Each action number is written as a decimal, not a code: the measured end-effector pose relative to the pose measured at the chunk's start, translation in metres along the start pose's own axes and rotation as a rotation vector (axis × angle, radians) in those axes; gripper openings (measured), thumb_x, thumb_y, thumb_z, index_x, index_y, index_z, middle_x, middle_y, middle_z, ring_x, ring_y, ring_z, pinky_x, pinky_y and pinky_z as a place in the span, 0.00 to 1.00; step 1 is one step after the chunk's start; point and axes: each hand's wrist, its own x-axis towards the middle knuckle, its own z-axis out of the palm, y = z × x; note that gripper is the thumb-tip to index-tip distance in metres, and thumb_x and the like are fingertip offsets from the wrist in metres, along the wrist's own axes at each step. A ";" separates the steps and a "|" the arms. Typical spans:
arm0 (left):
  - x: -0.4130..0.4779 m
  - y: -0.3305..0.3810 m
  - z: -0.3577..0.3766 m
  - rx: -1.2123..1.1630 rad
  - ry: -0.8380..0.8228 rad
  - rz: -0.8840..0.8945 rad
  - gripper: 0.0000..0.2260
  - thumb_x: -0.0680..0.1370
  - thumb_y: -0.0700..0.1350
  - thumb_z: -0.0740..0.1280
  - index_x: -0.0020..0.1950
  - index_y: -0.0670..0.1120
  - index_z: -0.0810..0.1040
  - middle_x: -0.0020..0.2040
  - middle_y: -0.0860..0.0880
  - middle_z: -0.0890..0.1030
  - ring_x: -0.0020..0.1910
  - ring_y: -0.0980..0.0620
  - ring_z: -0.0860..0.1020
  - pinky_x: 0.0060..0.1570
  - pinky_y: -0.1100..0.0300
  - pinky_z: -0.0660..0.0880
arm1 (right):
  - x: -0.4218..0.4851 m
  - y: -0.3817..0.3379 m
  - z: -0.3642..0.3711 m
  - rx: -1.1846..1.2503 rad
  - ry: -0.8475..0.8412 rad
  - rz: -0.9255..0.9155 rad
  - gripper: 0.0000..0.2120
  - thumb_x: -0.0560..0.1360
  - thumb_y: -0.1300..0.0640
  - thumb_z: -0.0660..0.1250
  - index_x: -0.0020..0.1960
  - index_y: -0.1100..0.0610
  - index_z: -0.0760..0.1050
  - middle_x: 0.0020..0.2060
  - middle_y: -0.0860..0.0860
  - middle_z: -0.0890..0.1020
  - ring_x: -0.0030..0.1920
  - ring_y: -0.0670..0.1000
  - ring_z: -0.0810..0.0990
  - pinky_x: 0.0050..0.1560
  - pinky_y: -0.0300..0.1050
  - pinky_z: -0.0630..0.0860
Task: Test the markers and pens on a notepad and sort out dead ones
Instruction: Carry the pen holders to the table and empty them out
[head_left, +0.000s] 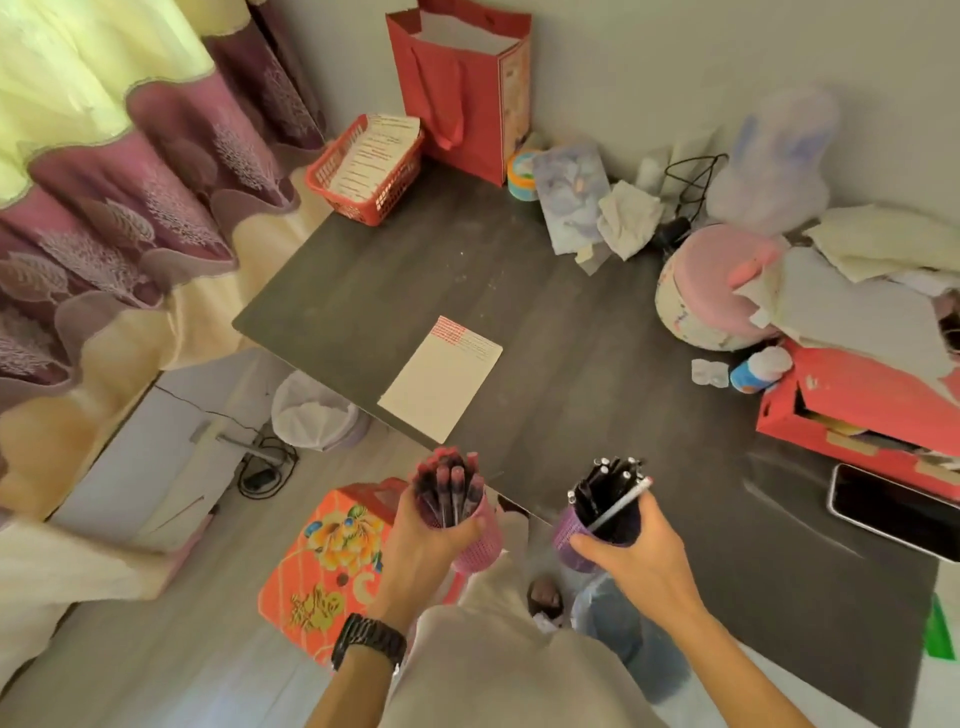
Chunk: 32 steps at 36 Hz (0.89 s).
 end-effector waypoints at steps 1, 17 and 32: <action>0.009 0.010 0.003 -0.006 -0.030 0.020 0.29 0.67 0.51 0.80 0.63 0.63 0.71 0.55 0.67 0.82 0.53 0.68 0.79 0.45 0.72 0.74 | 0.004 -0.002 0.000 0.024 0.019 0.012 0.28 0.60 0.49 0.81 0.56 0.37 0.75 0.48 0.33 0.83 0.48 0.32 0.80 0.45 0.35 0.74; 0.151 0.116 0.042 0.231 -0.224 0.054 0.29 0.58 0.63 0.79 0.54 0.67 0.70 0.47 0.78 0.77 0.47 0.79 0.74 0.43 0.73 0.72 | 0.084 -0.019 -0.002 0.184 0.341 0.243 0.45 0.63 0.52 0.84 0.74 0.50 0.65 0.59 0.49 0.80 0.55 0.53 0.79 0.54 0.48 0.73; 0.156 0.160 0.029 0.218 -0.190 0.218 0.33 0.57 0.67 0.78 0.57 0.68 0.69 0.51 0.78 0.75 0.50 0.76 0.75 0.34 0.78 0.71 | 0.123 -0.050 0.006 0.255 0.255 0.090 0.44 0.61 0.48 0.85 0.71 0.45 0.67 0.57 0.37 0.79 0.55 0.44 0.80 0.49 0.38 0.76</action>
